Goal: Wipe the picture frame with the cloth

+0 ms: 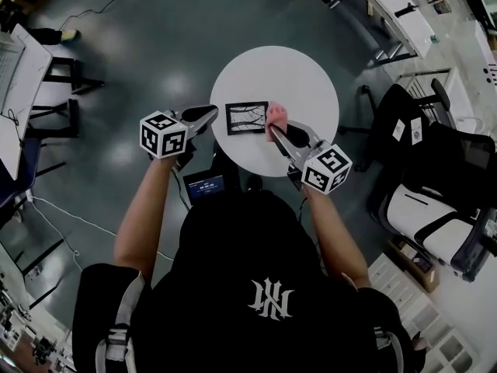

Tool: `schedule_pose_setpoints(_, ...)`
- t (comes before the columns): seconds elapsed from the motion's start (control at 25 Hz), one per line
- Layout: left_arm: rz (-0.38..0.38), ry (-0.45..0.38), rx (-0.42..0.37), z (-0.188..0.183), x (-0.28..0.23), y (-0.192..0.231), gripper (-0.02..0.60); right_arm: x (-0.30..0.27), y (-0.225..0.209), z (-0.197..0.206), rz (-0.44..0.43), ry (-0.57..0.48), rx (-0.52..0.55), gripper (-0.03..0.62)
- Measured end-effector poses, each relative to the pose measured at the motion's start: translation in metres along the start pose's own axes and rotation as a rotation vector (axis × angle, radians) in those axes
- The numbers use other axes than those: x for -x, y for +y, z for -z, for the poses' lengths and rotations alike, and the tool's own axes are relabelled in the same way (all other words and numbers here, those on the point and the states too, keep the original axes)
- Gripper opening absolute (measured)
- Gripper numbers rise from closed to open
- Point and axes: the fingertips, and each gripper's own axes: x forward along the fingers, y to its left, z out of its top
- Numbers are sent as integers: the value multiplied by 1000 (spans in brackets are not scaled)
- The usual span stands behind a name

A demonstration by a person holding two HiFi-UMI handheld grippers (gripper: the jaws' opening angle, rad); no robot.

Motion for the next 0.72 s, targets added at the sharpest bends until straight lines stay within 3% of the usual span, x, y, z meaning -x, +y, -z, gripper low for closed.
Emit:
schedule_pose_setpoints(0.32,73,124,92,29,-34,65,11,-60,-31,26,65,80,-54,41)
schedule_pose_setpoints(0.52,125,269,145,78,-63,81,32,-83,-49,54,89,141,-90,41)
schedule_pose_setpoints(0.72,112,361,214,123,-82,92,37,-102,-57,82,59,221,-109,41)
